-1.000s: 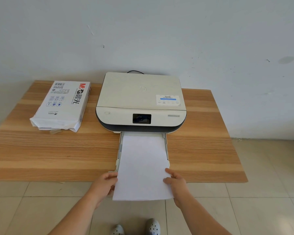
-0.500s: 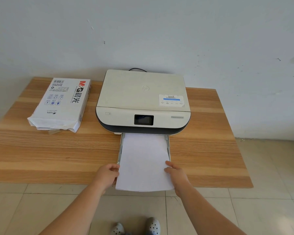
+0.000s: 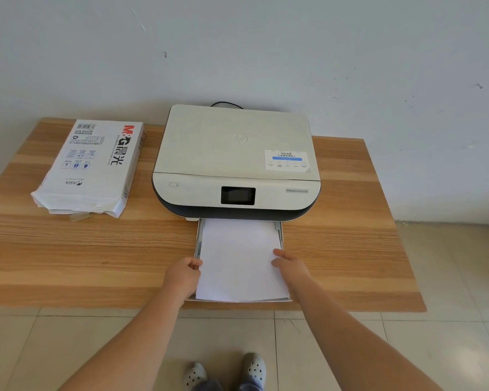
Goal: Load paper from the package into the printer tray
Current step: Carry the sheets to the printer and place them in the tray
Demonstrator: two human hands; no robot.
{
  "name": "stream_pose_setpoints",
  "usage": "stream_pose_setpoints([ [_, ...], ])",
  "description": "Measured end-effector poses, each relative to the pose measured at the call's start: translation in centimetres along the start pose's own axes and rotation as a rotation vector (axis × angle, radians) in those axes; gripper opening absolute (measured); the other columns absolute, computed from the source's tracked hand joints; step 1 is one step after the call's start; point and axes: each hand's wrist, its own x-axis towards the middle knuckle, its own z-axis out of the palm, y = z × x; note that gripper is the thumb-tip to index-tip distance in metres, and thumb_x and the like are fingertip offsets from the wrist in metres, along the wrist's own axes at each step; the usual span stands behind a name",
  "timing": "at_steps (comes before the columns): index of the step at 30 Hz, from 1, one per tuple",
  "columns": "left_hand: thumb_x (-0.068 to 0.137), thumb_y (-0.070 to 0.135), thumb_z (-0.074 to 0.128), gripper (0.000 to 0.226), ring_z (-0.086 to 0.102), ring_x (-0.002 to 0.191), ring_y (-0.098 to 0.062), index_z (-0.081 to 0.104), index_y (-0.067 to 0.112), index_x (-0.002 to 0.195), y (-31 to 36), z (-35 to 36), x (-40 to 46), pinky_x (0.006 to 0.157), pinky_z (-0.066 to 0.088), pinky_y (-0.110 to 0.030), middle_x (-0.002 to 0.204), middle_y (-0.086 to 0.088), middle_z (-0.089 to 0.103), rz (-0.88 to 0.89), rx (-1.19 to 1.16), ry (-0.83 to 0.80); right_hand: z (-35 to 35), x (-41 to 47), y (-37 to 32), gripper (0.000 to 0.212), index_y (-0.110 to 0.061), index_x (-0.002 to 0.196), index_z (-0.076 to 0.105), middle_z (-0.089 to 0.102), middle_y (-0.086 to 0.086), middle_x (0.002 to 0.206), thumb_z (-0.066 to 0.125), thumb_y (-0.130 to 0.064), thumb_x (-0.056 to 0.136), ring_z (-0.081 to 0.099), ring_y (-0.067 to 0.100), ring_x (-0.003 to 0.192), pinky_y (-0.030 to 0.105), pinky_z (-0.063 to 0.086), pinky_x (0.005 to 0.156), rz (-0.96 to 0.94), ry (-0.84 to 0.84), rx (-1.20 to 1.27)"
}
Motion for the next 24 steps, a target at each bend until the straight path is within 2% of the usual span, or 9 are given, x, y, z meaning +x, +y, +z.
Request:
stream_pose_setpoints([
  [3, 0.093, -0.002, 0.046, 0.034, 0.055, 0.105, -0.020, 0.063, 0.013, 0.118, 0.3, 0.2, 0.5, 0.082, 0.046, -0.028, 0.121, -0.006, 0.060, 0.021, 0.043, 0.010, 0.2, 0.4, -0.7, 0.039, -0.027, 0.130, 0.057, 0.058, 0.007, 0.129, 0.056, -0.017, 0.092, 0.057, 0.028, 0.115, 0.045, 0.046, 0.103, -0.003, -0.014, -0.043],
  [5, 0.093, -0.003, 0.045, 0.035, 0.055, 0.106, -0.019, 0.063, 0.013, 0.119, 0.4, 0.3, 0.9, 0.083, 0.046, -0.027, 0.123, -0.007, 0.060, 0.038, 0.055, 0.027, 0.2, 0.9, -1.1, 0.041, -0.027, 0.132, 0.055, 0.054, 0.006, 0.133, 0.057, -0.019, 0.092, 0.052, 0.028, 0.122, 0.045, 0.042, 0.107, -0.004, -0.022, -0.073],
  [9, 0.093, -0.005, 0.047, 0.036, 0.053, 0.100, -0.015, 0.061, 0.012, 0.121, 0.8, 0.6, 1.3, 0.081, 0.043, -0.024, 0.121, -0.007, 0.061, 0.075, 0.074, 0.053, 0.4, 1.3, -2.0, 0.044, -0.025, 0.136, 0.051, 0.051, 0.007, 0.134, 0.057, -0.020, 0.093, 0.048, 0.028, 0.123, 0.039, 0.039, 0.101, 0.000, -0.037, -0.103],
  [13, 0.091, -0.007, 0.050, 0.036, 0.053, 0.100, -0.015, 0.061, 0.012, 0.120, 1.0, 0.6, 1.8, 0.082, 0.044, -0.023, 0.119, -0.007, 0.062, 0.102, 0.115, 0.070, 0.5, 1.6, -2.3, 0.044, -0.023, 0.136, 0.052, 0.052, 0.009, 0.133, 0.057, -0.019, 0.093, 0.049, 0.026, 0.114, 0.036, 0.040, 0.094, 0.002, -0.034, -0.094],
  [17, 0.089, -0.008, 0.052, 0.035, 0.054, 0.100, -0.015, 0.062, 0.012, 0.117, 0.9, 0.6, 2.0, 0.081, 0.044, -0.024, 0.114, -0.005, 0.062, 0.113, 0.142, 0.073, 0.6, 1.7, -2.4, 0.043, -0.022, 0.136, 0.052, 0.053, 0.009, 0.131, 0.057, -0.019, 0.093, 0.051, 0.027, 0.116, 0.037, 0.042, 0.096, -0.005, -0.026, -0.109],
  [24, 0.087, -0.010, 0.052, 0.034, 0.058, 0.098, -0.018, 0.064, 0.010, 0.111, 0.6, 0.5, 1.9, 0.078, 0.043, -0.023, 0.104, -0.003, 0.062, 0.165, 0.217, 0.067, 0.7, 1.4, -2.2, 0.043, -0.023, 0.137, 0.045, 0.049, 0.002, 0.102, 0.052, -0.019, 0.095, 0.054, 0.017, 0.081, 0.030, 0.047, 0.072, -0.067, 0.019, -0.258],
])
